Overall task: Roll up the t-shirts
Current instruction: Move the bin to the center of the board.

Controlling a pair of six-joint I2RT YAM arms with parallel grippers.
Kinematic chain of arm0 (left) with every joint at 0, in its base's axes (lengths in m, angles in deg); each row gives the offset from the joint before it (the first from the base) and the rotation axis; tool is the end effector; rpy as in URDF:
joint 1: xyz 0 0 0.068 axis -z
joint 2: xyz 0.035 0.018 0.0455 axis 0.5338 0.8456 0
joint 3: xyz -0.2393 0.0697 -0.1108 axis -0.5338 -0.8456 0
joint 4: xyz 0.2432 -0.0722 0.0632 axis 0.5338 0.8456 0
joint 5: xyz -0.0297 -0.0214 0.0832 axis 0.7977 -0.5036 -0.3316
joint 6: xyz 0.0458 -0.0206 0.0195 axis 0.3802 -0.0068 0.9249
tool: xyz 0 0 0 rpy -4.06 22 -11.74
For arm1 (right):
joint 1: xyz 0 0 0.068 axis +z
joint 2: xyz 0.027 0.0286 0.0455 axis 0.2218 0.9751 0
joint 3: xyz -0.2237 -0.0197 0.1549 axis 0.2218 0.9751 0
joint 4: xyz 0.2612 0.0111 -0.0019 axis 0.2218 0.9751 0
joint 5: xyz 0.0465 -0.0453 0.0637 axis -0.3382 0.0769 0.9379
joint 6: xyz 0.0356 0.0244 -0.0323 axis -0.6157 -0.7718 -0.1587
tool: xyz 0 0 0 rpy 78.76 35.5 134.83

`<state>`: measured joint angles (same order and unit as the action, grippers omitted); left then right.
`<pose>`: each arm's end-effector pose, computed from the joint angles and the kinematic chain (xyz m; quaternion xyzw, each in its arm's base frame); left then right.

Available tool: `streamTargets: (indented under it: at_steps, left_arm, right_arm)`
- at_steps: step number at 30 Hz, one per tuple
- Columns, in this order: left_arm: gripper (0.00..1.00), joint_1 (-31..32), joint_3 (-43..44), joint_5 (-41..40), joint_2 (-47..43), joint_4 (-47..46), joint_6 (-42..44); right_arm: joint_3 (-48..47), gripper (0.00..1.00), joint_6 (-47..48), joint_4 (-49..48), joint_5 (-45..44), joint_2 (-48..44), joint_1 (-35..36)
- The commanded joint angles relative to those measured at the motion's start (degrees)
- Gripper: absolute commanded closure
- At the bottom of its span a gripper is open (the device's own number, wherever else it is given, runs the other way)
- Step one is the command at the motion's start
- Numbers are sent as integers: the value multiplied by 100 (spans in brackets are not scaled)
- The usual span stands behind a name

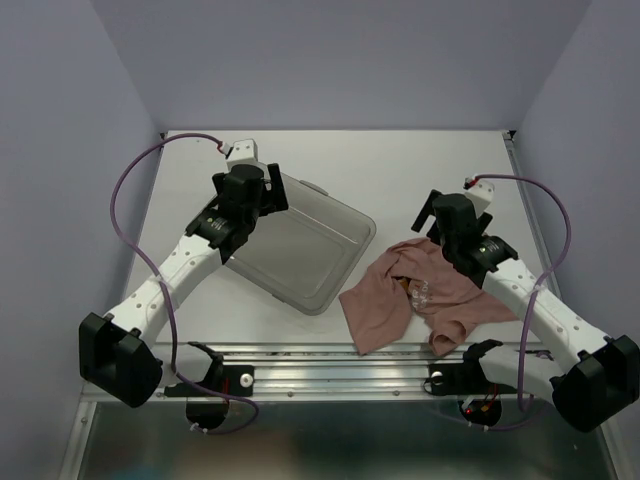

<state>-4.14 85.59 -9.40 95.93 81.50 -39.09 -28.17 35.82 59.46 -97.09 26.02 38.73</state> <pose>0.2582 -0.1238 0.3428 -0.0422 0.8169 -0.0893 0.5682 0.2162 0.0827 0.2918 0.2089 0.8396 -0.0057 0.5014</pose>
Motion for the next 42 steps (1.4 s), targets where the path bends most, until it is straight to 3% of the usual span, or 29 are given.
streamTargets:
  at_steps: [1,9,20,26,32,42]
  left_arm:
    - [1,1,18,82,-299,-256,118]
    - [1,1,-113,161,-387,-362,39]
    - [1,1,-711,504,-897,-1047,57]
    - [1,1,-263,1277,-476,-441,162]
    - [1,9,-289,1348,-405,-441,188]
    - [1,1,-289,1295,-335,-318,162]
  right_arm:
    - [69,0,-152,-19,66,-25,-7]
    - [157,0,-161,8,198,10,-7]
    - [297,0,-520,376,1138,238,-7]
    - [693,0,-969,404,1613,317,-7]
    - [632,22,-978,79,1666,790,-7]
    - [447,31,-662,-537,2035,1213,-7]
